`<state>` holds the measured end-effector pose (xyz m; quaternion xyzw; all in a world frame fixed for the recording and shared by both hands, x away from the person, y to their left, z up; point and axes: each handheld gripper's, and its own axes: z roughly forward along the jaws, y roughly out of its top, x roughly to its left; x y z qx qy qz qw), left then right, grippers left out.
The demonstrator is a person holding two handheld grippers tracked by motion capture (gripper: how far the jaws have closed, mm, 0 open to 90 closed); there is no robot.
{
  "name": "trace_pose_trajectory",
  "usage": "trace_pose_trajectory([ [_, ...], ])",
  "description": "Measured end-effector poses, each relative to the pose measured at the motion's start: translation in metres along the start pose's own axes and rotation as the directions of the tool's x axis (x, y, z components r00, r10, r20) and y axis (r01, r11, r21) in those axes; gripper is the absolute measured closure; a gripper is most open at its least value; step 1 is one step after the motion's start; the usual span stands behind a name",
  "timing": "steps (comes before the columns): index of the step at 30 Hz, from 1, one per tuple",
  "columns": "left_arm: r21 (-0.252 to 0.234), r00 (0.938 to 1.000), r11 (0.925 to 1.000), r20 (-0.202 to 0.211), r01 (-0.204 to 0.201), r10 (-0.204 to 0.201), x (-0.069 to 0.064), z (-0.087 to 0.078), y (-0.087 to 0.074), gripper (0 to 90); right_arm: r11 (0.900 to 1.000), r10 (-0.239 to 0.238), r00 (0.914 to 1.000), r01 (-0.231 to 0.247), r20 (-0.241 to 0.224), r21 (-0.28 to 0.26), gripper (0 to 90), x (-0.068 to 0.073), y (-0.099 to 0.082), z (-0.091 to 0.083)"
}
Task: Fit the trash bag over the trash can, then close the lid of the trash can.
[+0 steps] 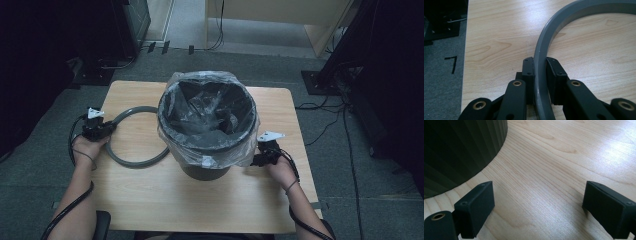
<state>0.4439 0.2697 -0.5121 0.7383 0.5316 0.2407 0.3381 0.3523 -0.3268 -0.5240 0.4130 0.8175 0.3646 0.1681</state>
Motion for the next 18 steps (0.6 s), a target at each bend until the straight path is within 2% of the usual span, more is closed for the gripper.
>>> trace_pose_trajectory([
  [11,0.013,0.9985,0.9985,0.009,0.054,-0.054,0.006,-0.0037,-0.001,78.6,1.0,0.003,1.0,-0.003,0.003,0.001,9.5,0.0003,-0.0001,-0.0001],
  [14,0.017,0.9978,0.9978,0.015,0.065,-0.065,0.0078,-0.0027,0.0012,78.6,1.0,0.004,1.0,-0.004,0.004,0.001,9.3,0.0003,0.0,0.0001],
  [16,0.018,0.9957,0.9961,0.032,0.086,-0.087,0.0089,-0.0028,0.0038,78.8,1.0,0.004,1.0,-0.004,0.004,0.001,9.3,0.0003,0.0,0.0001],
  [18,0.024,0.9961,0.9966,0.037,0.078,-0.079,0.0082,-0.0026,0.0056,78.9,1.0,0.003,1.0,-0.003,0.004,0.001,9.2,0.0003,0.0001,0.0001],
])
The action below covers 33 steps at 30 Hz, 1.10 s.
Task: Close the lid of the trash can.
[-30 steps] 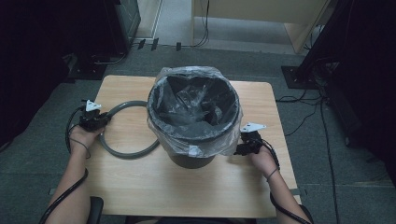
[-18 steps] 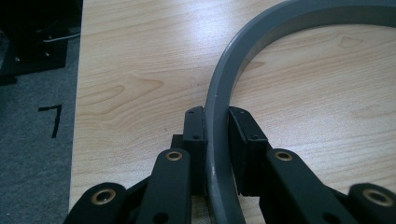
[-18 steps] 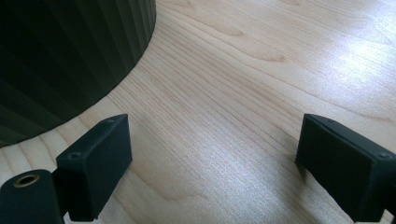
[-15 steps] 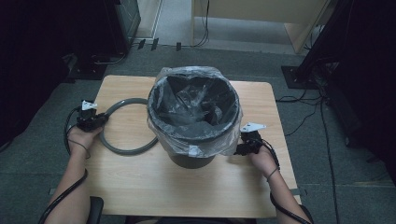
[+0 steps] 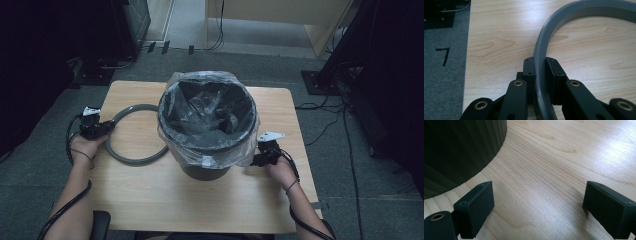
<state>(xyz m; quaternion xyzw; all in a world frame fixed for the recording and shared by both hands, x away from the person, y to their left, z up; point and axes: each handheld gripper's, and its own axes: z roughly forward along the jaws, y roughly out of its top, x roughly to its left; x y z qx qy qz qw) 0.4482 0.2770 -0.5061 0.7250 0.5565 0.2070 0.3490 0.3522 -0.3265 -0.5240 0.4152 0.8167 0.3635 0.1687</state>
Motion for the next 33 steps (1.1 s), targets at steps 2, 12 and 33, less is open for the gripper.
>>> trace_pose_trajectory([
  [2,0.009,1.0,1.0,0.007,-0.001,0.001,0.0,0.0,0.001,78.9,1.0,0.0,1.0,0.0,0.0,0.0,9.2,0.0,0.0,0.0],
  [12,0.026,0.999,0.999,0.026,0.036,-0.037,0.007,-0.006,0.006,79.0,1.0,0.006,1.0,-0.006,0.005,0.0,9.2,0.001,0.0,0.0],
  [33,0.04,0.9993,0.9992,0.038,0.001,-0.003,0.008,-0.025,0.062,79.0,1.0,0.009,0.9999,-0.009,0.008,0.0,9.2,0.001,0.0,0.0],
])
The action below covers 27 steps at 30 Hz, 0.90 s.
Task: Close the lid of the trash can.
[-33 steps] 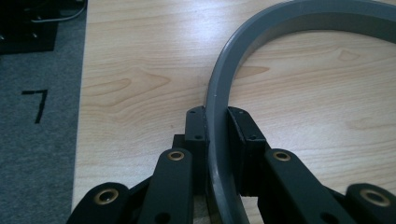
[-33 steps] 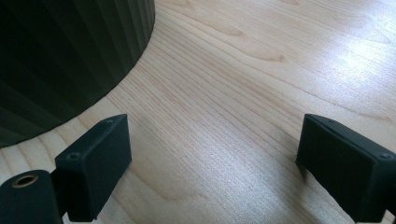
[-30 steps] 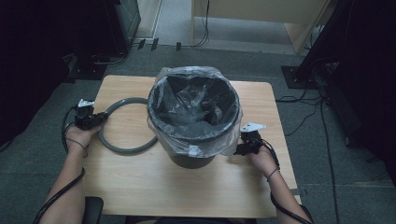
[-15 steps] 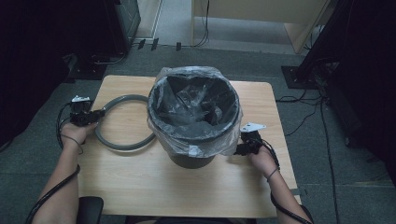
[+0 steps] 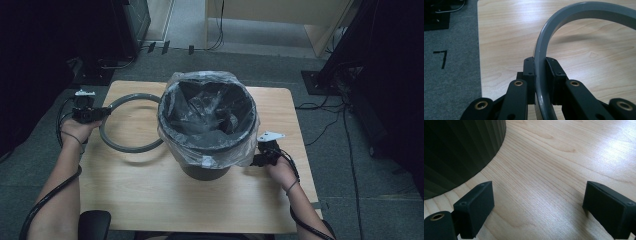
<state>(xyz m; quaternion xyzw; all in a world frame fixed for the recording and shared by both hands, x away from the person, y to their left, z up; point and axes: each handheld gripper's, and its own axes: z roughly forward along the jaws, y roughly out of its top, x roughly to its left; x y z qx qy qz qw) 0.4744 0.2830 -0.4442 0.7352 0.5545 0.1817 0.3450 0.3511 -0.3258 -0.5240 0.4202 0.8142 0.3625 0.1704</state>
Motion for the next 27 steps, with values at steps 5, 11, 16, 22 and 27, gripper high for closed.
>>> trace_pose_trajectory([
  [5,0.011,0.9999,0.9999,0.016,0.007,-0.007,0.001,-0.008,0.01,79.0,1.0,0.004,1.0,-0.004,0.0,0.001,9.2,0.0,0.0,0.0],
  [11,0.011,0.9999,0.9999,0.01,-0.003,0.003,0.003,-0.02,0.02,79.0,1.0,0.006,1.0,-0.006,0.001,0.001,9.1,0.001,0.0,0.0],
  [16,0.019,0.9999,0.9998,0.017,-0.002,0.002,0.006,-0.029,0.029,79.0,1.0,0.007,1.0,-0.007,0.003,0.003,9.1,0.001,0.0,0.0],
  [22,0.007,0.9997,1.0,0.024,0.005,-0.006,0.007,-0.037,0.037,79.0,1.0,0.007,1.0,-0.007,0.003,0.003,9.1,0.001,0.0,0.0],
  [27,-0.001,0.9998,1.0,0.021,-0.006,0.006,0.006,-0.046,0.047,79.0,1.0,0.007,1.0,-0.007,0.003,0.003,9.1,0.001,0.0,0.0],
])
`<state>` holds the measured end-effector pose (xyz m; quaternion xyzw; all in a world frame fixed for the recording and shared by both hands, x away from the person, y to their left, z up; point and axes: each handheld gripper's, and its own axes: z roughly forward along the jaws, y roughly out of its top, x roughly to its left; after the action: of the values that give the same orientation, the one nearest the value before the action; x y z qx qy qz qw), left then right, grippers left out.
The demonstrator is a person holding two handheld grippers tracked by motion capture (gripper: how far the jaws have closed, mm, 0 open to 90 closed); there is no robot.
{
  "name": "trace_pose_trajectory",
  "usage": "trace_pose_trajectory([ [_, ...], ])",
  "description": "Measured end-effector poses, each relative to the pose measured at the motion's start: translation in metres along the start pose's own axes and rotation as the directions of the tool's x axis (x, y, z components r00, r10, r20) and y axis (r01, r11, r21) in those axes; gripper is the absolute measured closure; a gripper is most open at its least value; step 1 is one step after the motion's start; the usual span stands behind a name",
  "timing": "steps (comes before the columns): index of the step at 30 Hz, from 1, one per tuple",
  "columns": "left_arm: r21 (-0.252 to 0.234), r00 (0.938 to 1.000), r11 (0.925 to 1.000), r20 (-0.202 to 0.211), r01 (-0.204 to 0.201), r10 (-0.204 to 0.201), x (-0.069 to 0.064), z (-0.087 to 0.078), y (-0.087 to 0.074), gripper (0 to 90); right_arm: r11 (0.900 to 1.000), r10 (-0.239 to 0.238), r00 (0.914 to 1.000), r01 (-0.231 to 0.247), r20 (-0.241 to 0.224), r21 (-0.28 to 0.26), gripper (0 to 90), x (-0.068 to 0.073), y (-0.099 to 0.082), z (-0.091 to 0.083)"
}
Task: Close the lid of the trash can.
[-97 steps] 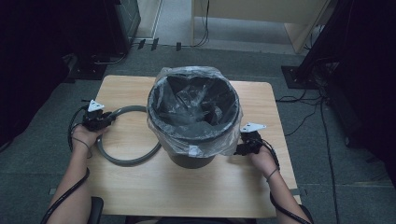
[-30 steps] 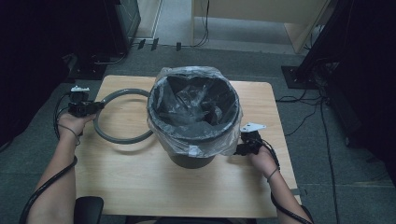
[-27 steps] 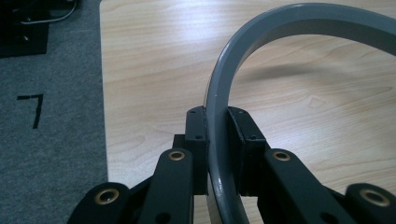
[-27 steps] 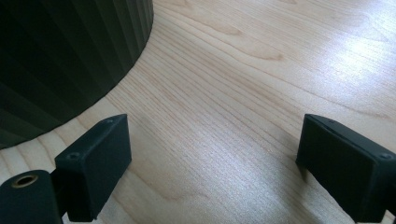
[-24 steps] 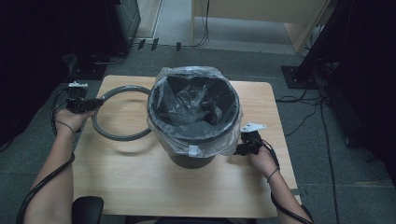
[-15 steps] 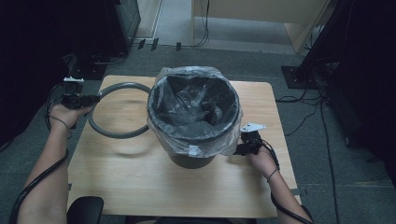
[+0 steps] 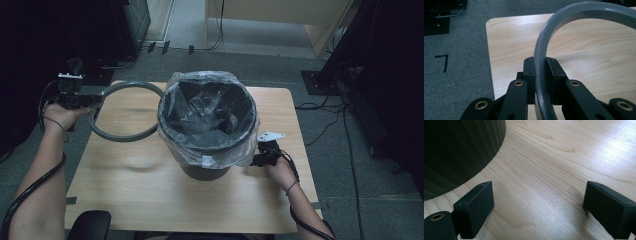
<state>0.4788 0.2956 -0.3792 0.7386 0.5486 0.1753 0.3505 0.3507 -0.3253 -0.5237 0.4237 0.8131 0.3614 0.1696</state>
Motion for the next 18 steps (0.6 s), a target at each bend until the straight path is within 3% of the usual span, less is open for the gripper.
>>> trace_pose_trajectory([
  [18,-0.041,0.9996,0.9992,0.029,-0.003,0.005,-0.001,-0.04,0.035,79.0,1.0,0.004,1.0,-0.004,0.004,0.0,9.1,0.001,0.0,0.0],
])
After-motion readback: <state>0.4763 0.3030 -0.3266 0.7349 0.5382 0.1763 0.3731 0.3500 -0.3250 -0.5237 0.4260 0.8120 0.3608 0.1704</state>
